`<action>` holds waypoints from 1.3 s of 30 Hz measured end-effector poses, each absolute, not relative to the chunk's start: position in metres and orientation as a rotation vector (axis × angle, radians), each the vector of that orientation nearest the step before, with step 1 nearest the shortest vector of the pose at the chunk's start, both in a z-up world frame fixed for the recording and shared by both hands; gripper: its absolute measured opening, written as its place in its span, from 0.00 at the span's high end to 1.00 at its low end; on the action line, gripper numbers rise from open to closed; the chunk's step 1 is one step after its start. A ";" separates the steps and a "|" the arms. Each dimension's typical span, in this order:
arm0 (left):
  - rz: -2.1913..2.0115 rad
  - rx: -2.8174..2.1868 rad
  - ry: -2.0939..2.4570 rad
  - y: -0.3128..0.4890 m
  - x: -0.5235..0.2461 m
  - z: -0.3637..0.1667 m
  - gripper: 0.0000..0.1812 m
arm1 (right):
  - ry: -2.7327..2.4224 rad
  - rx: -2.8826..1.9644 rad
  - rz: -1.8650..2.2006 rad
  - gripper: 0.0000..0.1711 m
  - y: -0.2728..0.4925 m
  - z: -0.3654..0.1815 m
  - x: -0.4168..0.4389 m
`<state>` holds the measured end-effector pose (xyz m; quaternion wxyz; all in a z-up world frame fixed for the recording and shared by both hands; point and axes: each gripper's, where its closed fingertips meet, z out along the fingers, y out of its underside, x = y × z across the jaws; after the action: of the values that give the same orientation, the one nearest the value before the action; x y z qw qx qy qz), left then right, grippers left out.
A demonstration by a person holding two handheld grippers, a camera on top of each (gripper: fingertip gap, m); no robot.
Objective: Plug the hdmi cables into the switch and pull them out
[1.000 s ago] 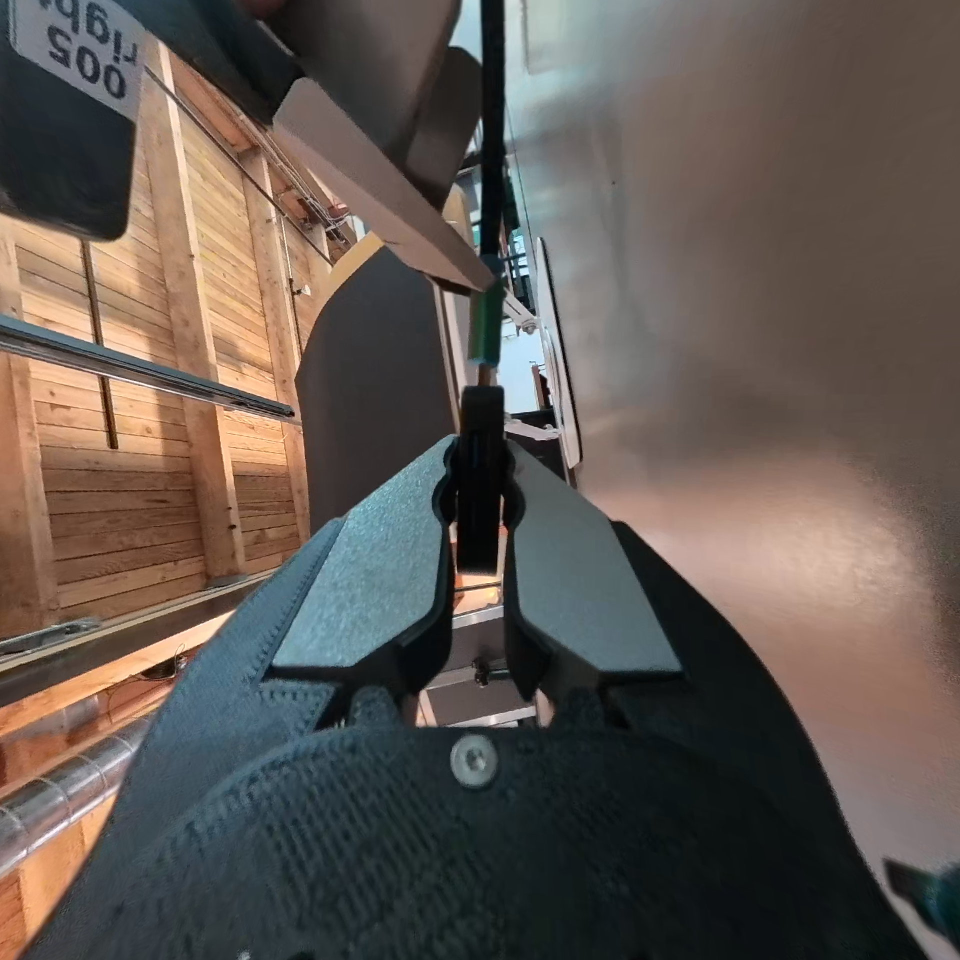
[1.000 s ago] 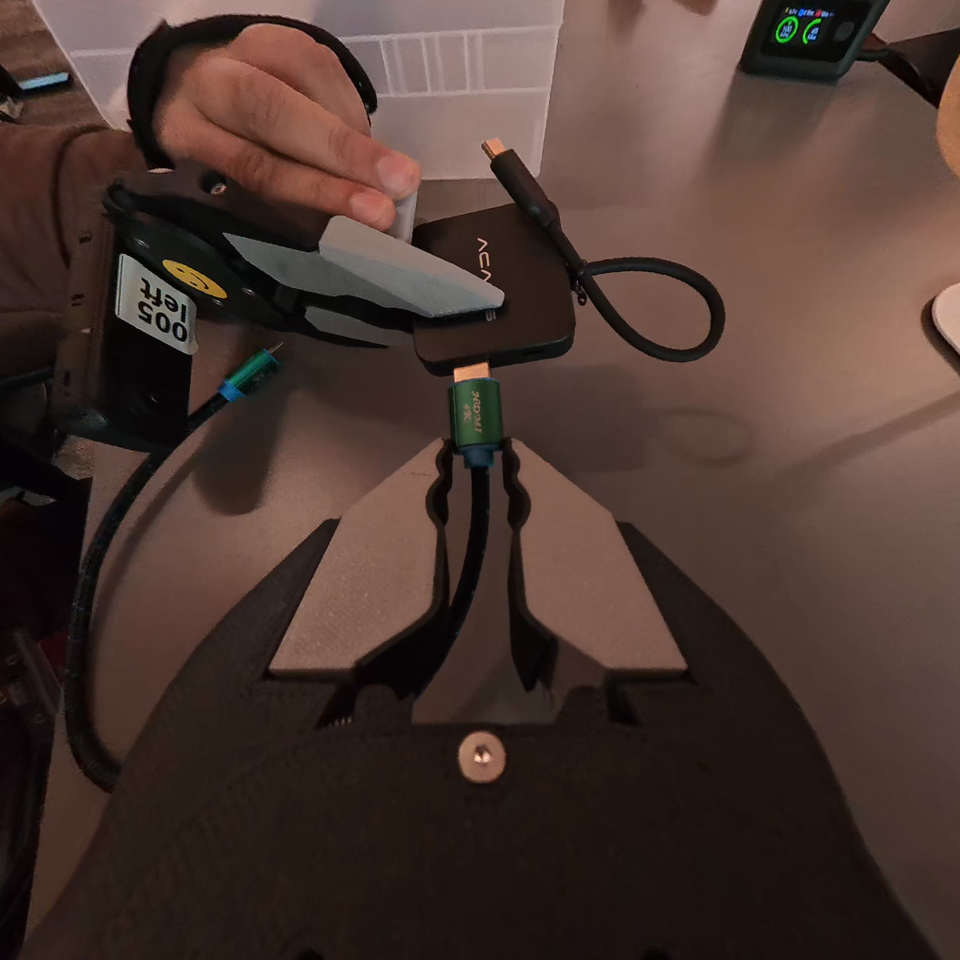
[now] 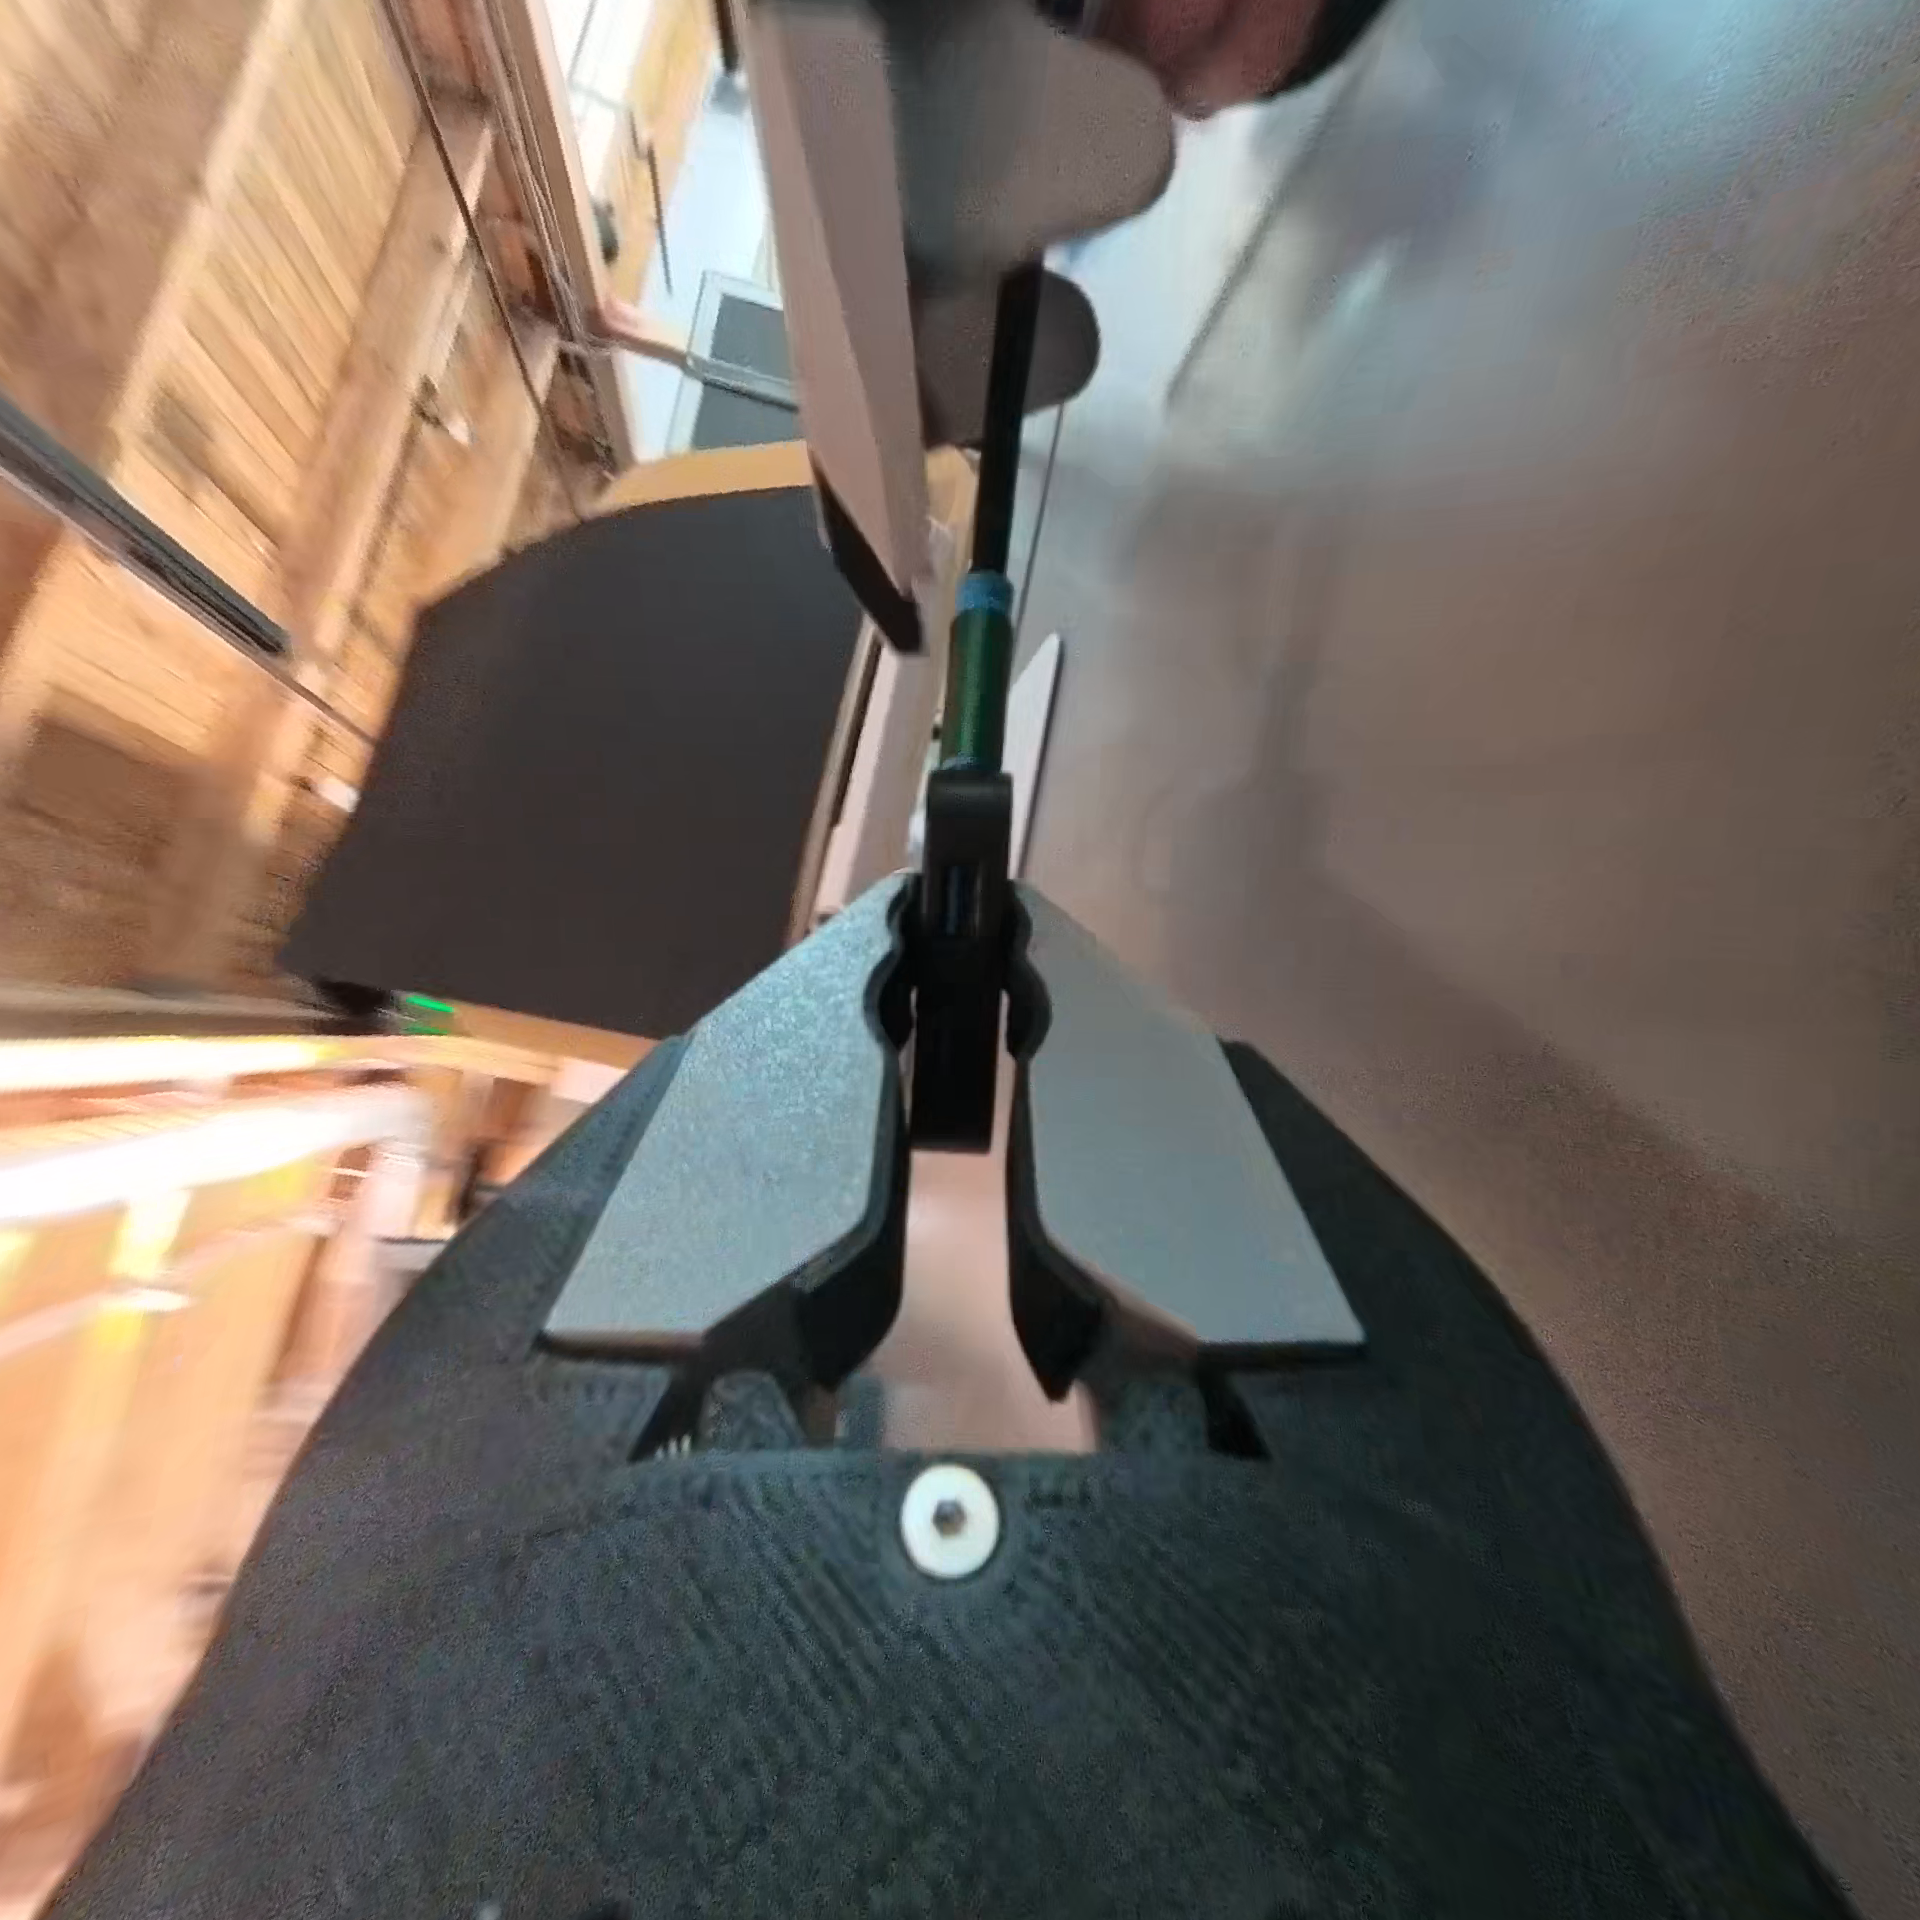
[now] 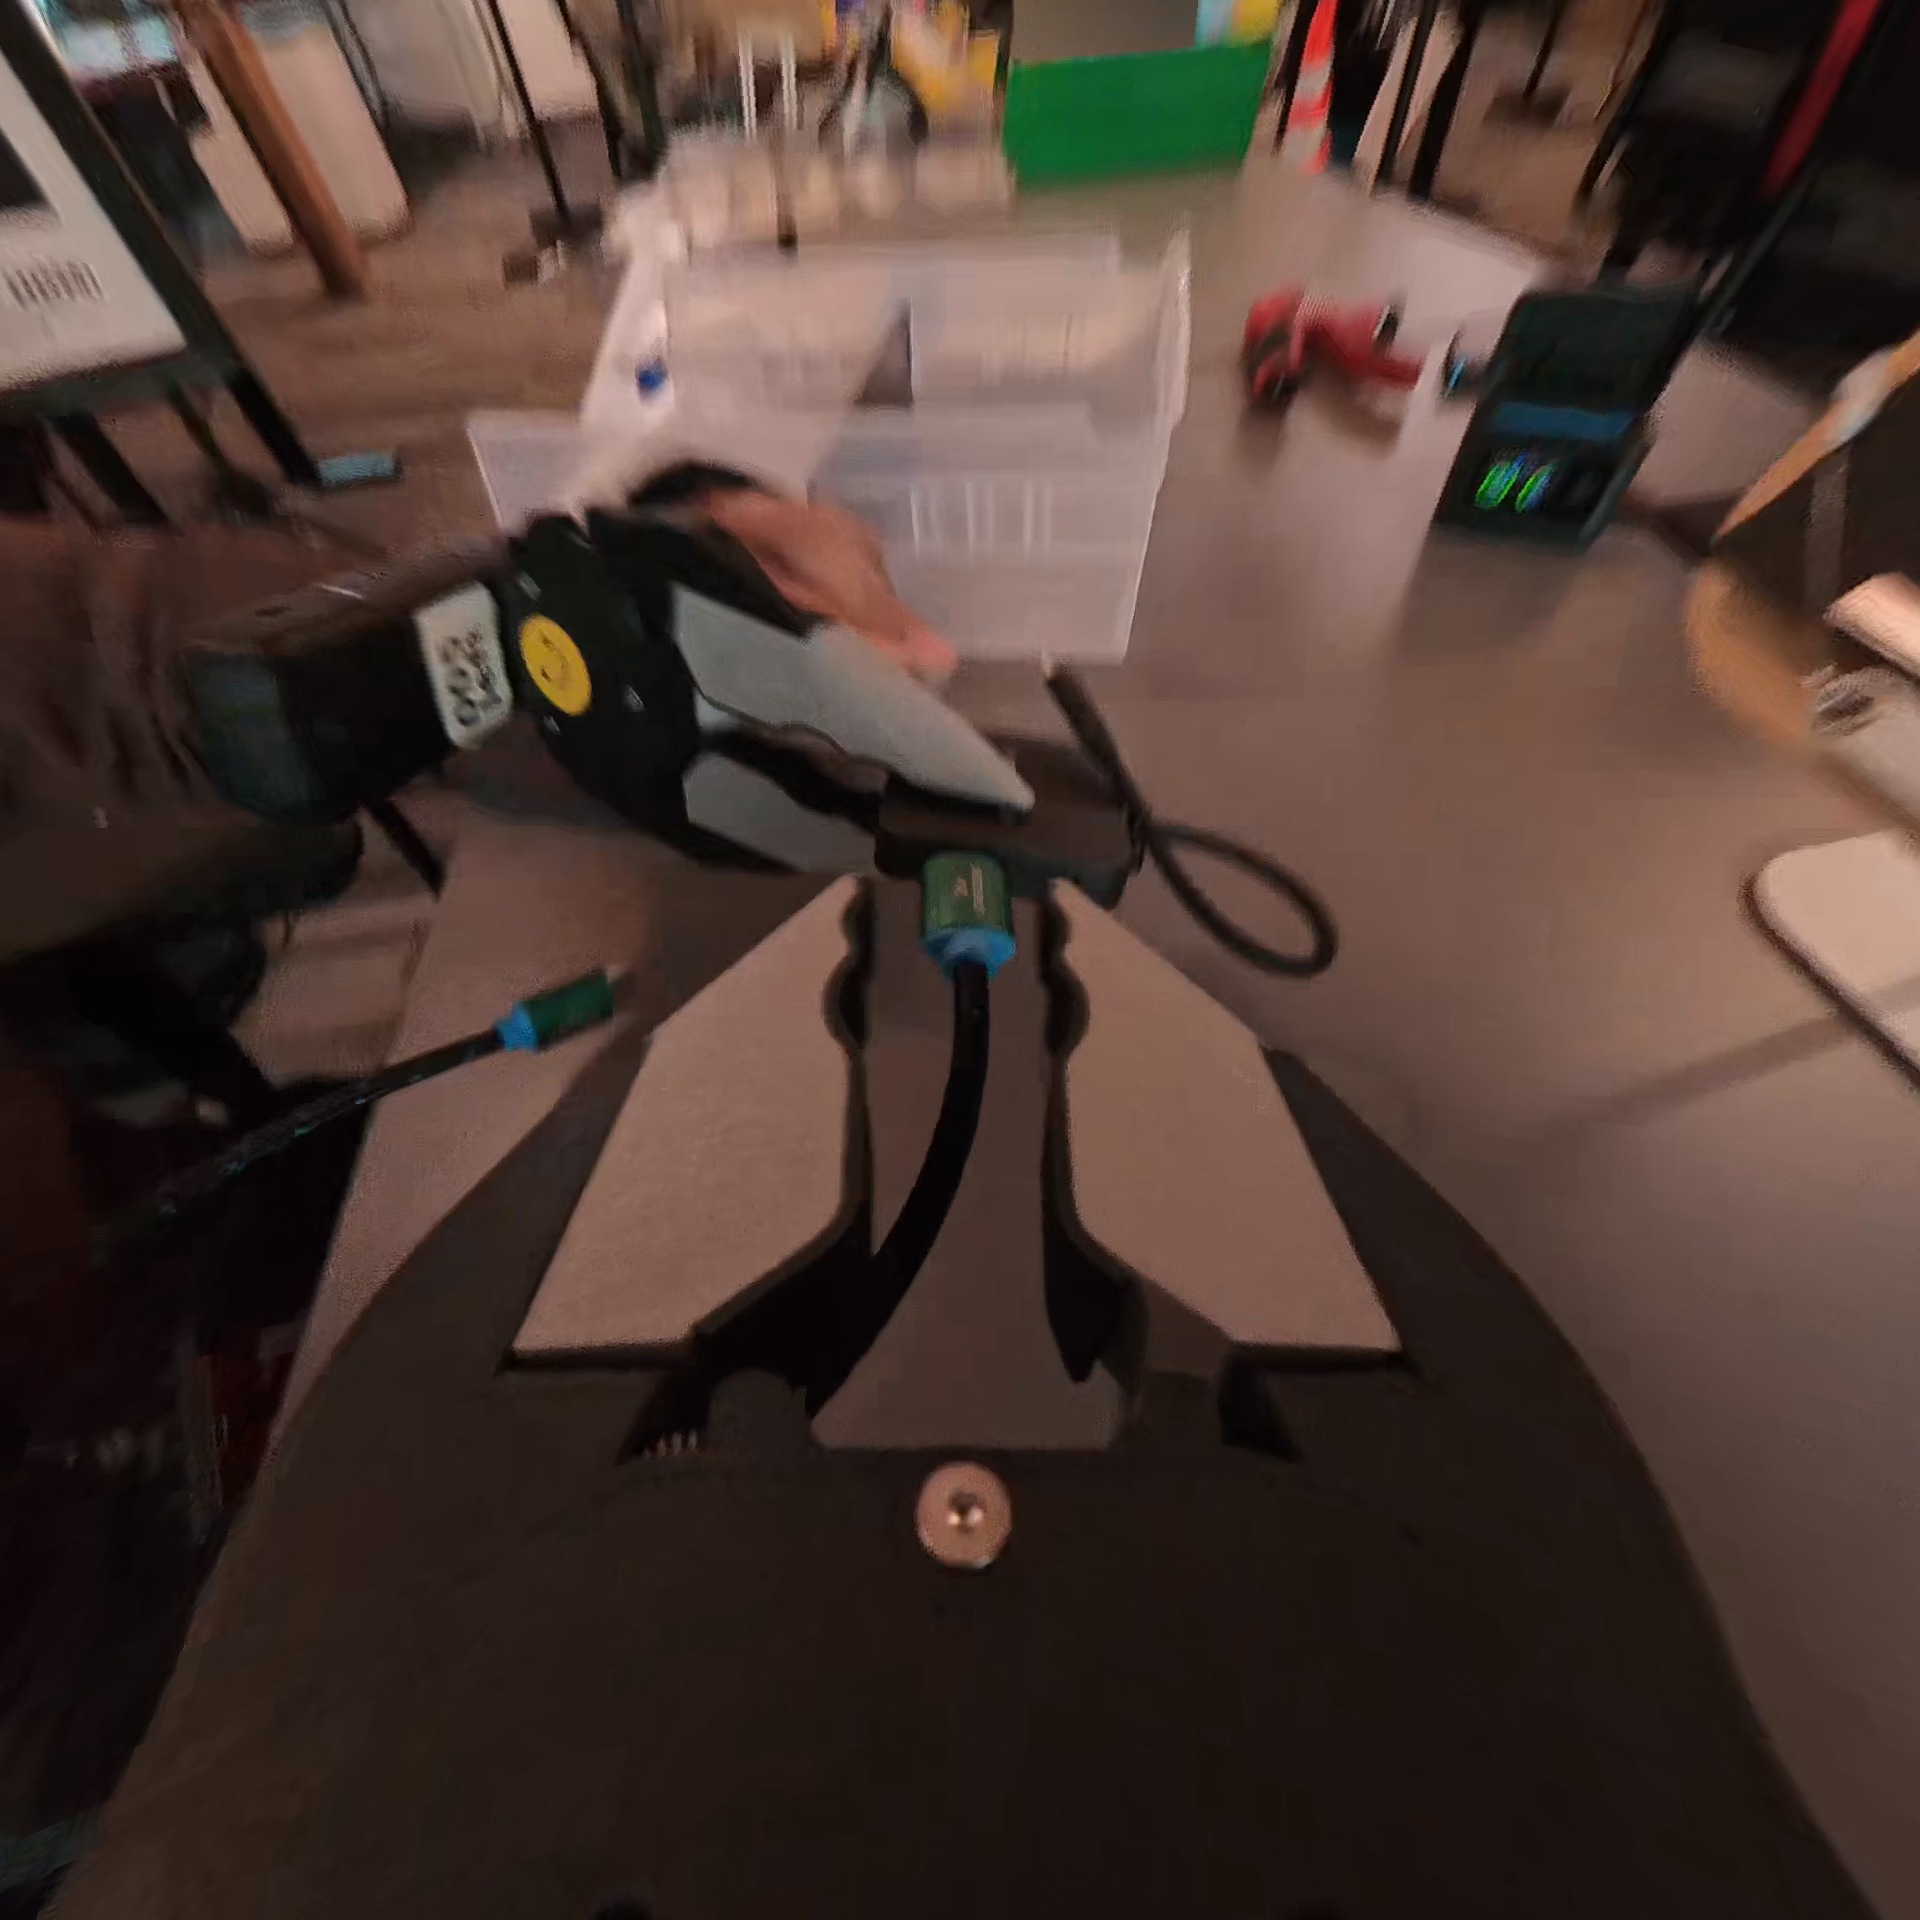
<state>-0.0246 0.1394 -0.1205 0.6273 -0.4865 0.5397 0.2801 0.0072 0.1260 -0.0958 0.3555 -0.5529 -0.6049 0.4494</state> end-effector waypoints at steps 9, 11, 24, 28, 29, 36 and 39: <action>0.082 -1.230 1.121 0.124 -0.016 -0.114 0.94 | -1.271 -1.428 1.029 0.75 0.168 -0.036 0.066; 0.080 -1.212 1.107 0.122 -0.018 -0.108 0.94 | -1.128 -1.419 1.010 0.72 0.179 -0.013 0.074; -0.587 -0.999 0.928 0.063 -0.008 -0.039 0.94 | -1.332 -1.359 1.031 0.68 0.102 0.025 0.070; -0.698 -1.019 0.937 0.058 0.002 -0.043 0.94 | -1.520 -1.340 0.898 0.69 0.072 -0.020 0.027; -0.701 -1.026 0.945 0.057 0.004 -0.046 0.94 | -1.551 -1.332 0.863 0.71 0.068 -0.029 0.017; -0.746 -1.115 0.986 0.058 0.011 -0.061 0.94 | -1.735 -1.374 0.834 0.85 0.053 -0.069 -0.006; -0.749 -1.123 0.983 0.058 0.014 -0.061 0.93 | -1.740 -1.392 0.800 0.90 0.054 -0.067 0.002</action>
<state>0.0145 0.0581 -0.0609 0.6714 -0.4984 0.4363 -0.3325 0.0016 0.0543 -0.0674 0.3776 -0.5444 -0.6805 0.3131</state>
